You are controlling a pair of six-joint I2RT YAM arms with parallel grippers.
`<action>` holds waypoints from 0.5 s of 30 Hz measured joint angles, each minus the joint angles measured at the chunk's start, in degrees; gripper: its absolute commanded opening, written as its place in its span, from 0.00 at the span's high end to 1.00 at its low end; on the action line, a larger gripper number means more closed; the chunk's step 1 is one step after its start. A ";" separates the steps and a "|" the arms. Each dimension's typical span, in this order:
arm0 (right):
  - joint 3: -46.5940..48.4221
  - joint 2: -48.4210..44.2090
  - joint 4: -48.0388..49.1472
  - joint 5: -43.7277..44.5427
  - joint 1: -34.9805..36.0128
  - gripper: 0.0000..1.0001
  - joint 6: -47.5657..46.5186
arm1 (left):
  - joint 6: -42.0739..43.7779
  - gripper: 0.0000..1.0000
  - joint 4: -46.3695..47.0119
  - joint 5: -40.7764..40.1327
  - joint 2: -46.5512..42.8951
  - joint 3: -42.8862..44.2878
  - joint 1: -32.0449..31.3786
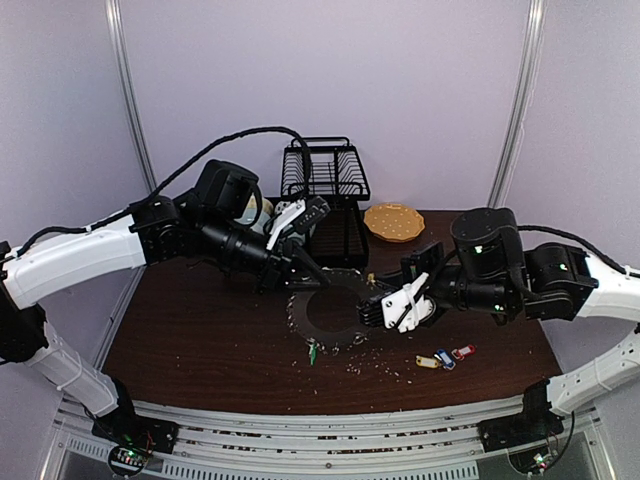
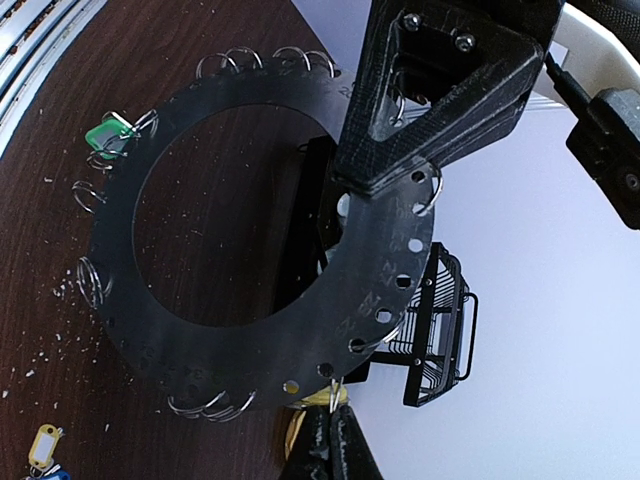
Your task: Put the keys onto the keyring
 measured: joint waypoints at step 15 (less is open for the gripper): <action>0.13 -0.02 -1.09 -2.01 -0.02 1.00 -0.52 | 0.09 1.00 -0.37 0.52 0.02 0.09 -0.02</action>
